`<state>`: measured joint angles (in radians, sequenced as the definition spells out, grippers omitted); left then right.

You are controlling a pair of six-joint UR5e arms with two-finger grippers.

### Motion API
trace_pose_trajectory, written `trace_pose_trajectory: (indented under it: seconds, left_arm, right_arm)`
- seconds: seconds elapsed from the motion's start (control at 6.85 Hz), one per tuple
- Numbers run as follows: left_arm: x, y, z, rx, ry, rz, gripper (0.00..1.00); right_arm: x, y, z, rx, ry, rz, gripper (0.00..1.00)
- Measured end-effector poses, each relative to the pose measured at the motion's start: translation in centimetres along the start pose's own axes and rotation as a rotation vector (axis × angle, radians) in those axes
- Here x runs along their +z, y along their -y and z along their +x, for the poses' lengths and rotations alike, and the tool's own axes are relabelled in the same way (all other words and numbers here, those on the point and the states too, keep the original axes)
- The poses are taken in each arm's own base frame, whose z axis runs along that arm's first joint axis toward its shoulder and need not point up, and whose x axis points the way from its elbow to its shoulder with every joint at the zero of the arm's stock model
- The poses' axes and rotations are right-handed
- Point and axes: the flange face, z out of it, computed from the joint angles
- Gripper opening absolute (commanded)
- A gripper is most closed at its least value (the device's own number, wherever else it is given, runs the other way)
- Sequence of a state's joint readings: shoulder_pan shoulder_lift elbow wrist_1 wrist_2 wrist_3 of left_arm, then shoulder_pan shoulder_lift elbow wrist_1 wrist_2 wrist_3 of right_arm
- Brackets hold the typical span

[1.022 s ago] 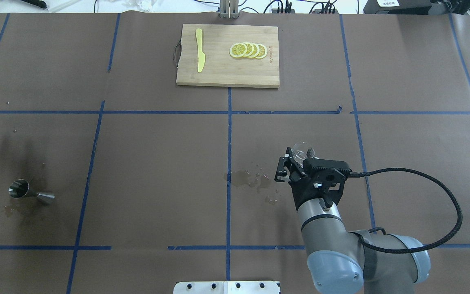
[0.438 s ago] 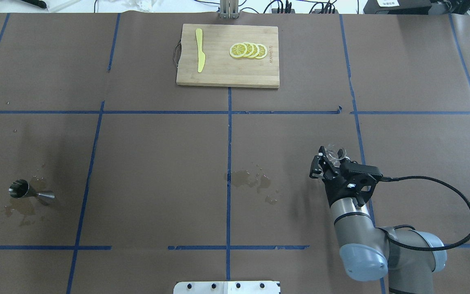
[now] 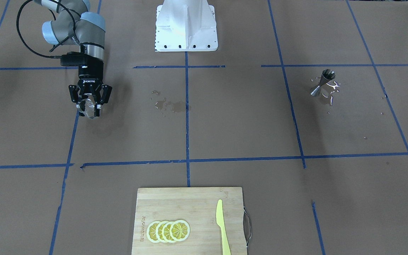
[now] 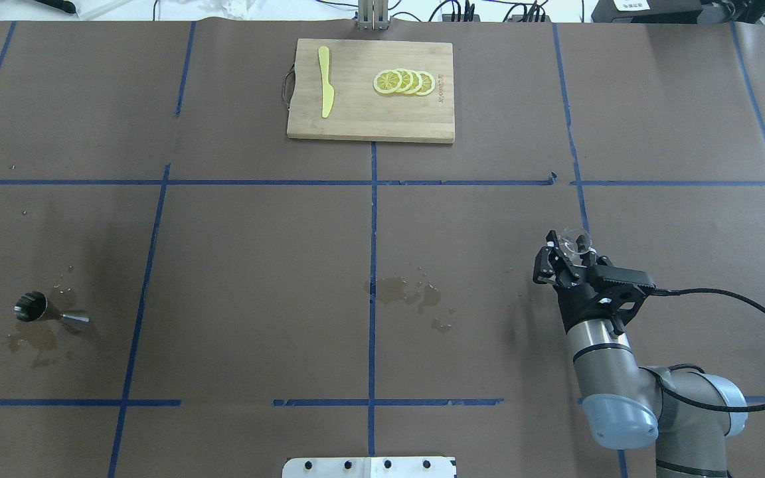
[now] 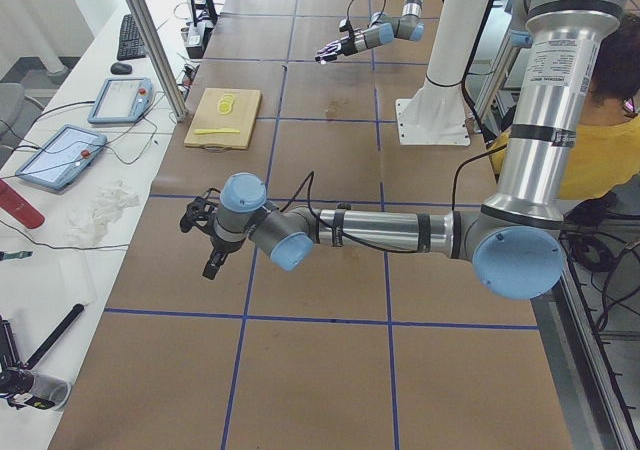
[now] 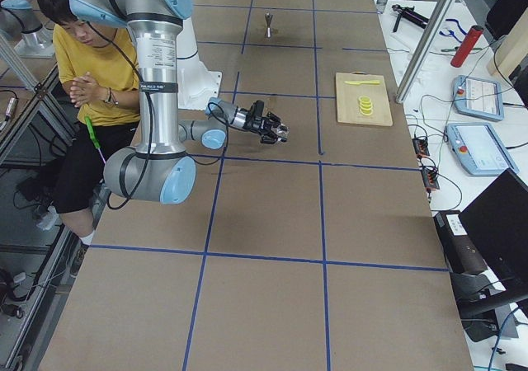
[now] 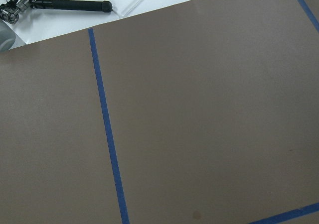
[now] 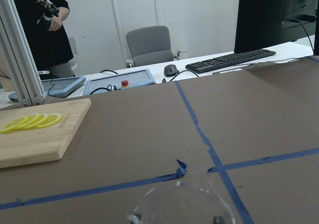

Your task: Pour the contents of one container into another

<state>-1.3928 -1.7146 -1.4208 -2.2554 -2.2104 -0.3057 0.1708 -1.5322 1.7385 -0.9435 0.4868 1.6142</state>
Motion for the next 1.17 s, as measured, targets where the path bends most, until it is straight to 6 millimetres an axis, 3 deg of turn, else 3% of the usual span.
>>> trace_pose_trajectory:
  seconds: [0.44, 1.17]
  left_arm:
    - [-0.1, -1.7, -0.4, 0.0, -0.005, 0.004, 1.0]
    - [-0.8, -2.3, 0.0, 0.003, -0.014, 0.021, 1.0]
  right_arm:
    - [1.8, -3.0, 3.5, -0.096, -0.044, 0.037, 0.0]
    - [1.4, -4.0, 3.5, -0.113, -0.036, 0.04, 0.0]
